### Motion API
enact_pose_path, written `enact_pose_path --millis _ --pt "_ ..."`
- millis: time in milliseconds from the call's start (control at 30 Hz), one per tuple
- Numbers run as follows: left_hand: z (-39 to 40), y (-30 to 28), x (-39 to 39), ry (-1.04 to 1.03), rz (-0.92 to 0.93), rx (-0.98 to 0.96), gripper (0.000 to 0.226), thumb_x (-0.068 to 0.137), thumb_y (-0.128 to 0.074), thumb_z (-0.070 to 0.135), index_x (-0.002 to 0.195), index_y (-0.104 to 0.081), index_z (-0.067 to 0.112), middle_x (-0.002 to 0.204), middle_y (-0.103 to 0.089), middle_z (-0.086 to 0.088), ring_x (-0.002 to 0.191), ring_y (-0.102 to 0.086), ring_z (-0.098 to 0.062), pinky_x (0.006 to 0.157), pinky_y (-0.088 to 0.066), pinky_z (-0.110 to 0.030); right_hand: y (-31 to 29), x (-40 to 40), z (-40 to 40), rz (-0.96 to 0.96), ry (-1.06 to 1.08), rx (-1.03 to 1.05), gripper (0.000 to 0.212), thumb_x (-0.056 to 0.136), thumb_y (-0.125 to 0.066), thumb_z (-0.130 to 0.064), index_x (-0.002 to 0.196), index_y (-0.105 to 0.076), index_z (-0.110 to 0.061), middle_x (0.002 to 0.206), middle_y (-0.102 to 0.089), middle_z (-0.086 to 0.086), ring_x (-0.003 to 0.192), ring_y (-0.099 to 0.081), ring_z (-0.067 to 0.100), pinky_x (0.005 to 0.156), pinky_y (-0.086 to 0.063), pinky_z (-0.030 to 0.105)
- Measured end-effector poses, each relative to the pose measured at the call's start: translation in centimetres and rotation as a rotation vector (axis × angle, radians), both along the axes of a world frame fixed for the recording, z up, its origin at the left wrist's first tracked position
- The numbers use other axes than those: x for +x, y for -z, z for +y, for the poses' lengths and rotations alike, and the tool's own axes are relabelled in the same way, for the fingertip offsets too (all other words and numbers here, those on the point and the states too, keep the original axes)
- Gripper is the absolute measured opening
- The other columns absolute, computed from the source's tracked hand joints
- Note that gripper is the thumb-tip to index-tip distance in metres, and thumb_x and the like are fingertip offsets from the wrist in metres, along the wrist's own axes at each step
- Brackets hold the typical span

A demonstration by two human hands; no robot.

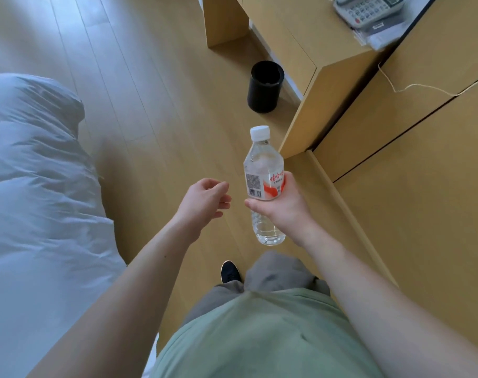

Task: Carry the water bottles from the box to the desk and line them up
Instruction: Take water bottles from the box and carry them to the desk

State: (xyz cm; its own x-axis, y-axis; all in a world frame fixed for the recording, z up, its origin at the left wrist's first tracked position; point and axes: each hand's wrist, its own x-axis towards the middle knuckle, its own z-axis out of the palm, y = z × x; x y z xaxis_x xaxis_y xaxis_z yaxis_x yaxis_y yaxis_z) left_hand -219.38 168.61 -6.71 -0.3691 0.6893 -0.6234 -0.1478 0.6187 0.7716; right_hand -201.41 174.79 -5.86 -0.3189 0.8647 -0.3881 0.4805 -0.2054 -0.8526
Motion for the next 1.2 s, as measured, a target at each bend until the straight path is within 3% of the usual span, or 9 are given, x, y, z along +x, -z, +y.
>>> enact_pose_path --millis 333,700,900,1033,1200 --pt "9.2 1.1 -5.3 0.007 -0.013 -0.007 0.014 0.099 -0.061 0.035 0.104 -0.066 0.023 0.087 -0.076 0.001 0.083 -0.075 -0.014 0.085 -0.061 -0.038 1.6 -5.2 8.2 -0.009 0.031 -0.024 0.068 0.060 -0.091 -0.041 0.114 -0.051 -0.035 0.105 -0.069 -0.017 0.099 -0.067 0.000 0.093 -0.058 0.038" --pt "23.6 0.4 -11.3 0.021 0.032 -0.040 0.014 0.099 -0.061 0.035 0.104 -0.065 0.023 0.091 -0.077 -0.001 0.088 -0.076 -0.017 0.085 -0.062 -0.038 1.8 -11.1 22.7 0.023 0.031 -0.038 0.071 0.064 -0.092 -0.038 0.122 -0.050 -0.032 0.109 -0.068 -0.016 0.102 -0.066 0.002 0.093 -0.057 0.035" --pt "30.3 -0.5 -13.4 0.035 0.042 -0.014 0.014 0.099 -0.061 0.035 0.104 -0.065 0.023 0.090 -0.077 -0.001 0.088 -0.076 -0.018 0.083 -0.062 -0.037 0.5 -13.3 29.5 0.050 0.042 -0.014 0.065 0.069 -0.092 -0.035 0.119 -0.051 -0.033 0.110 -0.068 -0.015 0.101 -0.066 0.001 0.085 -0.053 0.023" --pt "34.5 -0.6 -15.1 0.069 0.053 -0.029 0.015 0.100 -0.060 0.037 0.107 -0.065 0.023 0.093 -0.076 -0.002 0.088 -0.075 -0.017 0.083 -0.062 -0.037 0.2 -14.7 33.4 0.047 0.081 -0.016 0.066 0.070 -0.092 -0.033 0.122 -0.051 -0.029 0.112 -0.067 -0.012 0.106 -0.065 0.007 0.086 -0.053 0.025" --pt "40.5 -0.3 -18.3 0.126 0.065 -0.038 0.015 0.101 -0.060 0.037 0.106 -0.065 0.024 0.094 -0.076 -0.002 0.088 -0.075 -0.017 0.082 -0.062 -0.036 0.5 -17.4 38.1 0.033 0.139 -0.013 0.061 0.071 -0.092 -0.034 0.116 -0.050 -0.037 0.108 -0.067 -0.015 0.101 -0.064 0.001 0.079 -0.050 0.017"
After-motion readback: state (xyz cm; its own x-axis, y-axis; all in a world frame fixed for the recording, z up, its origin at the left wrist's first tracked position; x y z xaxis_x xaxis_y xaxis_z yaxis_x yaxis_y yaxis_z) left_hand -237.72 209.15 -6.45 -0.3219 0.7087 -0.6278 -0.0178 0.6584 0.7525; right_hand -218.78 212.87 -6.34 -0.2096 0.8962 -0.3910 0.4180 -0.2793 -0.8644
